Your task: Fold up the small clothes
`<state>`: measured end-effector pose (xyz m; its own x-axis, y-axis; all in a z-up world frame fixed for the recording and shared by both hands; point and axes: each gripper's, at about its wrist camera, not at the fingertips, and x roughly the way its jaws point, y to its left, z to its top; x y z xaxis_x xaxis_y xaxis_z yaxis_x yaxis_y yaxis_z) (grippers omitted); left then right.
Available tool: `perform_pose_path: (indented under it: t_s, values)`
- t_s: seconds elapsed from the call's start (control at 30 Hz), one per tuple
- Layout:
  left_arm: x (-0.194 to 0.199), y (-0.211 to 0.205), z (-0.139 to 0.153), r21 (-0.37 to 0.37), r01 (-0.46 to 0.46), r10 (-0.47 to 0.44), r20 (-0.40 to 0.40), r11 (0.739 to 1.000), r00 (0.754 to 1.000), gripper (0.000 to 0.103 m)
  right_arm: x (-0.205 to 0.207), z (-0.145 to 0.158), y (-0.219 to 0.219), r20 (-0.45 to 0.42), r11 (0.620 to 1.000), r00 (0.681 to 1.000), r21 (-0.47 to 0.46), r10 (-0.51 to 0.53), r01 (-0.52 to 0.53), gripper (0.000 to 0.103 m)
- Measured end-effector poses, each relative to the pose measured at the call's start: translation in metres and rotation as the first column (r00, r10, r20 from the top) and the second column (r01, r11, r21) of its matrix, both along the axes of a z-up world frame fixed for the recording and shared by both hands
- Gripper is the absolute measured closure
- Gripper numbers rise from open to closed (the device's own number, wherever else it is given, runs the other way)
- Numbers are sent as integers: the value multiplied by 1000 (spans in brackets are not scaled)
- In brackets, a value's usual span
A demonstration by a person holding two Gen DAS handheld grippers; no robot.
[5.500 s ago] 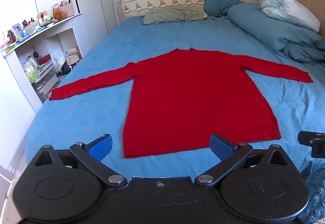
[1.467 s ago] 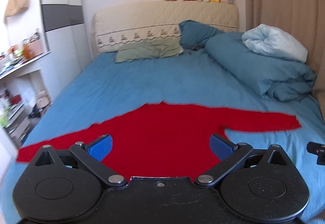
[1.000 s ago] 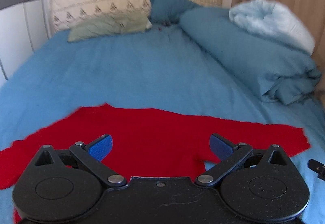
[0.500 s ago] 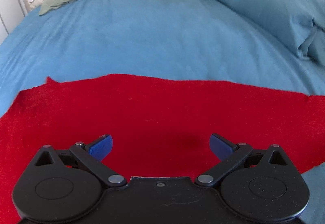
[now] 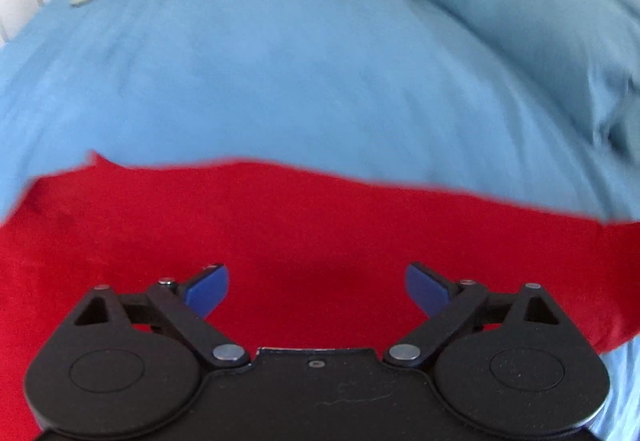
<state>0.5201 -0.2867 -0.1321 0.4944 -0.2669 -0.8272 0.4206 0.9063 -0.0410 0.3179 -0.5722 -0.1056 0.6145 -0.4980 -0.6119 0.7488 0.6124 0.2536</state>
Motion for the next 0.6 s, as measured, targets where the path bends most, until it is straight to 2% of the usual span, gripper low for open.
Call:
perform_pose_path:
  t_s: [0.1, 0.17, 0.2, 0.3, 0.33, 0.43, 0.53, 0.6]
  values:
    - [11, 44, 27, -25, -35, 35, 29, 999, 999, 5, 38, 38, 41, 69, 990, 988, -29, 141, -139, 81]
    - [18, 77, 43, -21, -63, 64, 71, 998, 995, 5, 68, 57, 76, 110, 964, 957, -42, 267, -264, 81]
    - [20, 95, 50, -9, -85, 86, 105, 996, 991, 5, 85, 63, 97, 131, 935, 925, -41, 356, -353, 81]
    - [22, 152, 62, 49, -156, 143, 205, 987, 968, 1, 129, 65, 165, 200, 806, 786, -39, 586, -591, 81]
    - [21, 170, 62, 61, -172, 154, 223, 983, 962, 0, 143, 59, 193, 195, 754, 735, -40, 650, -656, 81]
    - [20, 220, 49, 68, -203, 186, 206, 977, 961, 0, 173, 25, 265, 159, 630, 620, -13, 768, -777, 81]
    - [14, 263, 28, 48, -244, 236, 137, 969, 962, 0, 187, -28, 320, 78, 551, 553, 51, 829, -833, 81]
    - [9, 283, 12, 35, -269, 266, 83, 962, 960, 0, 187, -58, 346, 14, 528, 531, 86, 847, -845, 81]
